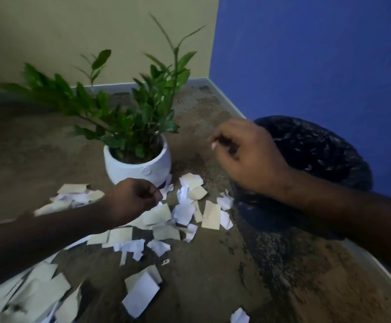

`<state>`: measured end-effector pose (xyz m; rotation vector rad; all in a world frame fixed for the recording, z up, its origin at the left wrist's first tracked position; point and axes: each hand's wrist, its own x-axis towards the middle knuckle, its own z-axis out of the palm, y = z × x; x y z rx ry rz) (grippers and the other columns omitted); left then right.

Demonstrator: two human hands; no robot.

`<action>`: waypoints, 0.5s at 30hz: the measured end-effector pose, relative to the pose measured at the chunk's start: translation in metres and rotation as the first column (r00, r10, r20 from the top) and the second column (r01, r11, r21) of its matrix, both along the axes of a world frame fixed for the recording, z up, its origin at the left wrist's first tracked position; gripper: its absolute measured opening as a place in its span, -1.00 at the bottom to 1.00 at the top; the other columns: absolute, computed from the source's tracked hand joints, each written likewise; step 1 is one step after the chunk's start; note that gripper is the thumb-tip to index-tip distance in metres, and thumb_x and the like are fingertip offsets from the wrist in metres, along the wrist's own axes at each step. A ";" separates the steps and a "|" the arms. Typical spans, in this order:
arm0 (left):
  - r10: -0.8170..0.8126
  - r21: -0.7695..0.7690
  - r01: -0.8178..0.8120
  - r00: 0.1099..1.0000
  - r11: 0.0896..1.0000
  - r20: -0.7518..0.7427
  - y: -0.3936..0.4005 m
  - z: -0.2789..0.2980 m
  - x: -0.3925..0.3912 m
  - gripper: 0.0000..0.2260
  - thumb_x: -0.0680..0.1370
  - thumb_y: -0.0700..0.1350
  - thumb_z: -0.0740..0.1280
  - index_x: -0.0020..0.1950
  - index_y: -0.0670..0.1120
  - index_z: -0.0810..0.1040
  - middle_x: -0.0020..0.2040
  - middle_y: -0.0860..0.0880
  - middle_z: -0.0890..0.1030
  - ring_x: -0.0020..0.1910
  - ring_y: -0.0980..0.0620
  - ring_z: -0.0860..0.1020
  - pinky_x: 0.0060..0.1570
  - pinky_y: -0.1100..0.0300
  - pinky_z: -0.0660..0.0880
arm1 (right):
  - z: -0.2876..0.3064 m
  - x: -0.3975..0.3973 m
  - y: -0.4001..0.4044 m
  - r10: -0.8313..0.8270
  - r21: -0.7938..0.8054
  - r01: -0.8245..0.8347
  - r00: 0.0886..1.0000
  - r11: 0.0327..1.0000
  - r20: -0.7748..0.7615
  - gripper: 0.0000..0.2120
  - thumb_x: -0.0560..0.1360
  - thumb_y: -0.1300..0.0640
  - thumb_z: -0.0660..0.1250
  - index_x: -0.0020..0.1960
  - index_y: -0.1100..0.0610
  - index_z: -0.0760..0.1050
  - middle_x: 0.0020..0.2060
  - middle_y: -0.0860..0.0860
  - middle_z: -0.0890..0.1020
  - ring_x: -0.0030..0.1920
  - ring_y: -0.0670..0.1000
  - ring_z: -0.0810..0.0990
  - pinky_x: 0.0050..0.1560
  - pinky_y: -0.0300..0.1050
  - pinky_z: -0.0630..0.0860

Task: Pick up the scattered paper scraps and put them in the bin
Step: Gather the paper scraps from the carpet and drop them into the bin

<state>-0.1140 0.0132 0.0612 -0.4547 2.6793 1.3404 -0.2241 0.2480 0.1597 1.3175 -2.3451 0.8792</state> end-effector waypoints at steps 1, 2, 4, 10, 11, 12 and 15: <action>-0.019 -0.071 0.020 1.000 0.997 0.009 -0.005 -0.008 0.007 -0.87 0.46 -0.21 0.44 -0.24 0.00 0.67 -0.30 0.03 0.69 -0.36 0.23 0.57 -0.27 0.32 0.49 | -0.006 0.010 -0.009 0.079 0.052 -0.077 0.996 0.996 -0.046 -0.94 0.48 0.24 0.30 -0.12 0.17 0.55 -0.23 0.02 0.59 -0.17 0.02 0.52 -0.15 -0.08 0.46; -0.047 -0.131 0.050 0.999 0.990 0.026 -0.009 -0.015 0.013 -0.88 0.45 -0.18 0.45 -0.22 0.04 0.64 -0.28 0.07 0.68 -0.34 0.28 0.56 -0.27 0.36 0.46 | -0.015 0.019 -0.017 0.148 0.099 -0.141 0.987 0.985 -0.066 -0.94 0.48 0.24 0.30 -0.11 0.18 0.56 -0.22 0.04 0.59 -0.15 0.05 0.51 -0.14 -0.06 0.44; -0.093 -0.210 0.113 0.990 0.971 0.102 -0.014 -0.031 0.024 -0.90 0.43 -0.12 0.46 -0.14 0.08 0.61 -0.17 0.11 0.66 -0.21 0.26 0.58 -0.18 0.29 0.51 | -0.040 0.033 -0.025 0.237 0.184 -0.231 0.971 0.955 -0.008 -0.93 0.49 0.25 0.31 -0.07 0.19 0.57 -0.18 0.06 0.59 -0.12 0.07 0.50 -0.11 -0.07 0.42; -0.229 -0.265 0.266 0.960 0.927 0.164 -0.006 -0.072 0.049 -0.76 0.37 0.11 0.49 -0.02 0.12 0.58 -0.02 0.23 0.57 -0.02 0.20 0.54 -0.14 0.45 0.45 | -0.133 0.045 -0.007 0.085 0.513 -0.265 0.934 0.816 0.348 -0.79 0.47 0.07 0.34 0.09 0.05 0.51 -0.04 -0.11 0.47 -0.01 -0.07 0.43 -0.08 -0.22 0.30; -0.249 -0.287 0.281 0.958 0.916 0.144 -0.004 -0.076 0.048 -0.70 0.34 0.18 0.48 -0.01 0.12 0.58 0.01 0.22 0.58 -0.01 0.17 0.54 -0.09 0.38 0.51 | -0.144 0.044 -0.003 0.000 0.567 -0.244 0.918 0.786 0.396 -0.71 0.46 0.03 0.35 0.17 0.01 0.48 0.04 -0.09 0.48 0.07 -0.05 0.45 -0.03 -0.22 0.33; -0.263 -0.308 0.292 0.956 0.906 0.131 -0.002 -0.080 0.045 -0.64 0.31 0.22 0.48 0.03 0.13 0.58 0.05 0.21 0.58 0.01 0.14 0.54 -0.04 0.29 0.56 | -0.153 0.042 0.002 -0.081 0.605 -0.221 0.899 0.765 0.431 -0.64 0.44 0.00 0.36 0.22 -0.01 0.45 0.11 -0.07 0.48 0.12 -0.04 0.46 0.02 -0.21 0.37; -0.260 -0.359 0.287 0.958 0.888 0.121 0.000 -0.090 0.032 -0.48 0.32 0.18 0.50 0.24 0.13 0.50 0.23 0.13 0.50 0.11 0.10 0.48 0.07 0.14 0.57 | -0.169 0.033 0.010 -0.252 0.633 -0.113 0.853 0.766 0.458 -0.53 0.37 -0.02 0.40 0.26 -0.04 0.40 0.16 -0.05 0.48 0.15 -0.01 0.48 0.11 -0.15 0.45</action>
